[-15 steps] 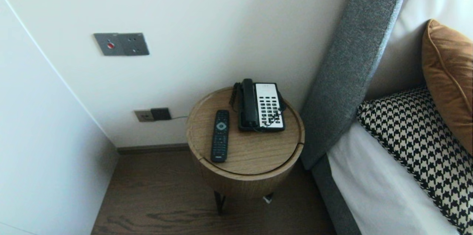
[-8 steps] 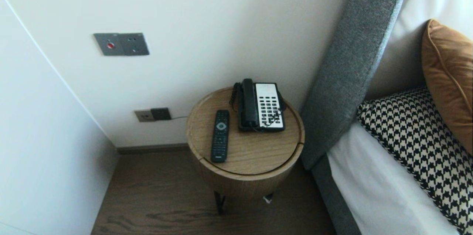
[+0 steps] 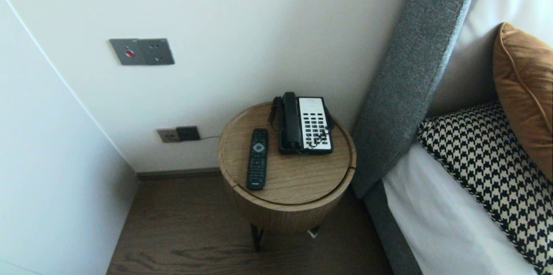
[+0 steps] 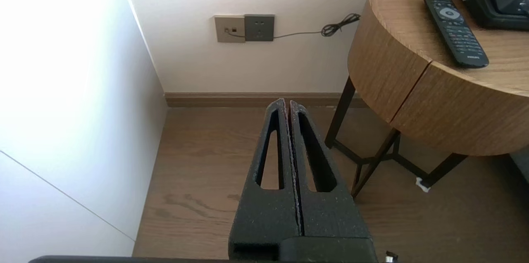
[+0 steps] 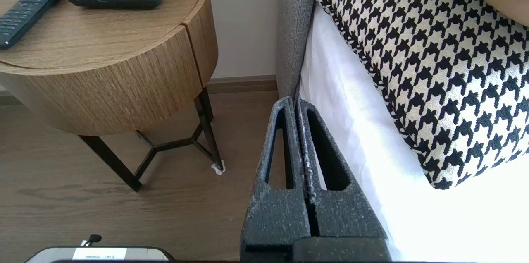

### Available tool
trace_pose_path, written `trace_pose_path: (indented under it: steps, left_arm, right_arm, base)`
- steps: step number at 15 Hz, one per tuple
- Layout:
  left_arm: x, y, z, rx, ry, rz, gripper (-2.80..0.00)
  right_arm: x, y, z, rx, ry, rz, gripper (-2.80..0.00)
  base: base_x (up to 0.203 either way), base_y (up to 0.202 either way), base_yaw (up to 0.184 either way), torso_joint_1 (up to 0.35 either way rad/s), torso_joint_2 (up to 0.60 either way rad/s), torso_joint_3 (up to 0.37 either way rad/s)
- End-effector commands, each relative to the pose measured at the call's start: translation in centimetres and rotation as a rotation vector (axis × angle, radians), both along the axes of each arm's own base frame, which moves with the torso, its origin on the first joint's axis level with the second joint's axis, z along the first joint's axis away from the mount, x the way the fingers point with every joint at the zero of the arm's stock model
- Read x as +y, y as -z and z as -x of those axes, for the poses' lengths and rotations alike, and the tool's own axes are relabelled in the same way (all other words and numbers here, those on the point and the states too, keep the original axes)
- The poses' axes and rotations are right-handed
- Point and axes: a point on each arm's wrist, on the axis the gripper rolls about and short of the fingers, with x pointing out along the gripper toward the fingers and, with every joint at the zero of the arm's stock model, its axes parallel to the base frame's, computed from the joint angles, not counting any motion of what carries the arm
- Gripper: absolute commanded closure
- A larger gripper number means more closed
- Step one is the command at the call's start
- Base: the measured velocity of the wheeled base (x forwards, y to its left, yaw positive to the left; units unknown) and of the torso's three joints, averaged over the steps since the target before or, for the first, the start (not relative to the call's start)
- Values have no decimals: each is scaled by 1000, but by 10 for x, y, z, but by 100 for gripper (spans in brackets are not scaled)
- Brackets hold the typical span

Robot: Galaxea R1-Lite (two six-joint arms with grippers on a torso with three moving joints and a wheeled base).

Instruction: Open the nightstand drawer

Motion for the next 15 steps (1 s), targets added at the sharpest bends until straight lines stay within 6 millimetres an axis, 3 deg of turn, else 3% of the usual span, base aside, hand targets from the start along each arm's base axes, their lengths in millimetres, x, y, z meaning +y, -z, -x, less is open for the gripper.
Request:
trace_pose_path:
  steps: [1,15]
  left_arm:
    - [0,0,0,0,0,1,0]
    - [0,-2,-2,130,1,-36,0]
  right_arm:
    - [0,0,0,-1,0,0,0]
    - [0,0,0,-1,0,0,0]
  base:
    - [0,0,0,0,0,0]
    - [0,0,0,0,0,0]
